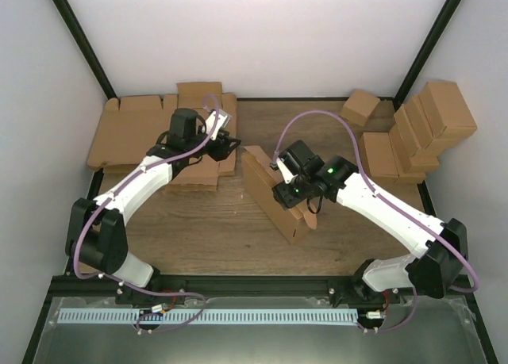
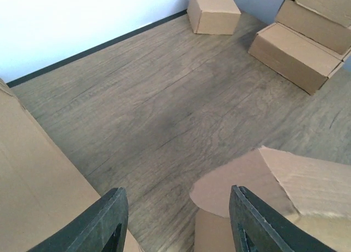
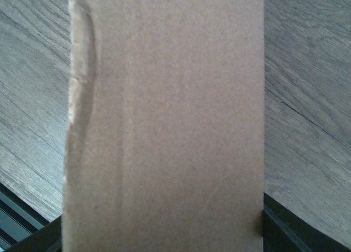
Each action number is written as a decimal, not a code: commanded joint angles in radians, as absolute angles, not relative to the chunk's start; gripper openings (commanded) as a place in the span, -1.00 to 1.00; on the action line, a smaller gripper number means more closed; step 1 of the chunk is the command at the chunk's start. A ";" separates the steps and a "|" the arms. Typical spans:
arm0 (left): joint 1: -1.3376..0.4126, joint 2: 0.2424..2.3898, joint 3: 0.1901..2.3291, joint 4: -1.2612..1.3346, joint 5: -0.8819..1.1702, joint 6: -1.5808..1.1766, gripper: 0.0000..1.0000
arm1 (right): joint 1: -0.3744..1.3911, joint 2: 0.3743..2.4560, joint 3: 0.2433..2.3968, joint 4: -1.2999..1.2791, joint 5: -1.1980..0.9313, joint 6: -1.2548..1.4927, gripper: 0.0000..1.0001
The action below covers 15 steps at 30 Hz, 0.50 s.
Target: Fold the paper box
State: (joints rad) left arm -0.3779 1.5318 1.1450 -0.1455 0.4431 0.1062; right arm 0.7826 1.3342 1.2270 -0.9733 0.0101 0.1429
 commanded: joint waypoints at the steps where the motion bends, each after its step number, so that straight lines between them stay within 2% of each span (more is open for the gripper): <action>1: -0.378 1.491 1.097 -0.098 0.473 0.141 0.06 | 0.787 1.335 1.249 -0.947 0.029 0.140 0.24; 5: -0.379 1.477 1.056 -0.066 0.451 0.127 0.06 | 0.788 1.330 1.267 -0.947 0.059 0.145 0.37; 8: -0.378 1.466 1.042 -0.055 0.454 0.130 0.06 | 0.788 1.331 1.282 -0.942 0.062 0.146 0.60; 15: -0.379 1.494 1.053 -0.040 0.492 0.144 0.06 | 0.788 1.343 1.294 -0.939 0.059 0.145 0.61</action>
